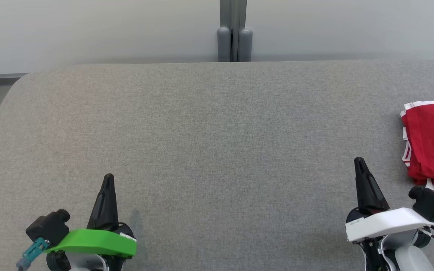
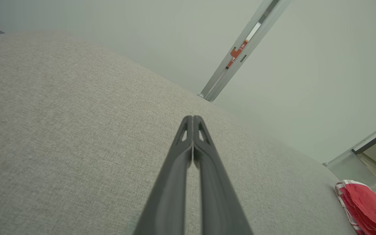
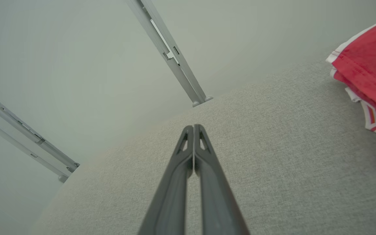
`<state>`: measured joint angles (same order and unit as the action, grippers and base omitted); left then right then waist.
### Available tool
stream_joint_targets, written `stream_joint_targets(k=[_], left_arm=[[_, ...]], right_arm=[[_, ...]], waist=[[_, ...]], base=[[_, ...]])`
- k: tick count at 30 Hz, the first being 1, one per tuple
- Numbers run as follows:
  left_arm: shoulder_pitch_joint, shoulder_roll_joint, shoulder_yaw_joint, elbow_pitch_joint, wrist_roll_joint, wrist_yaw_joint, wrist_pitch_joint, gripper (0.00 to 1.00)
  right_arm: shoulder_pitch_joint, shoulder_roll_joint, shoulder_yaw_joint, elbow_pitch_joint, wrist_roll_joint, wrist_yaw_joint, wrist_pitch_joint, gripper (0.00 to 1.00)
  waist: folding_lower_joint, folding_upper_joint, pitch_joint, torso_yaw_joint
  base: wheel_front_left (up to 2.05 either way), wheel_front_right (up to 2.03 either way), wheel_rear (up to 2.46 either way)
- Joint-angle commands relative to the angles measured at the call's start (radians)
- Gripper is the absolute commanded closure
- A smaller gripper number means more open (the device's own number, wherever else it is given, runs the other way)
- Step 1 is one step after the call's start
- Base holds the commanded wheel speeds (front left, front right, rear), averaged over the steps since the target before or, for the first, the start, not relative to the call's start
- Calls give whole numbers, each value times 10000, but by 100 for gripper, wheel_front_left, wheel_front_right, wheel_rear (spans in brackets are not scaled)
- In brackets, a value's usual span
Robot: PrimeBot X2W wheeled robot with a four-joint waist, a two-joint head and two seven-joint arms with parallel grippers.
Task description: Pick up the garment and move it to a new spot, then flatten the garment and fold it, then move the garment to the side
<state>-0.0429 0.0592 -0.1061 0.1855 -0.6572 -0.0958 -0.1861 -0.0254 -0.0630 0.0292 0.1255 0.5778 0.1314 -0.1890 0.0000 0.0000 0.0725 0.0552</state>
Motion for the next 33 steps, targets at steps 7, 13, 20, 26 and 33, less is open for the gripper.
stream_joint_targets(k=[7,13,20,26,33], left_arm=[[-293,147,202,-28,-1300,-76,269,100],[-334,172,319,9,-2075,-105,457,100],[-370,195,460,58,-2954,-128,690,100],[-406,209,588,107,-3678,-156,875,100],[-449,221,714,157,-4419,-186,1076,100]], right_arm=[[-310,-113,-98,27,1398,-2,291,100],[-356,-142,-152,121,2236,-2,480,100],[-405,-167,-223,231,3194,-3,703,100],[-458,-183,-289,325,3974,-4,899,100],[-509,-196,-361,420,4771,-5,1101,100]], waist=[[0,0,-51,-40],[0,0,-88,-70],[0,0,-134,-107],[0,0,-175,-140],[0,0,-220,-175]], base=[[0,0,0],[0,0,0],[0,0,0],[0,0,0],[0,0,0]])
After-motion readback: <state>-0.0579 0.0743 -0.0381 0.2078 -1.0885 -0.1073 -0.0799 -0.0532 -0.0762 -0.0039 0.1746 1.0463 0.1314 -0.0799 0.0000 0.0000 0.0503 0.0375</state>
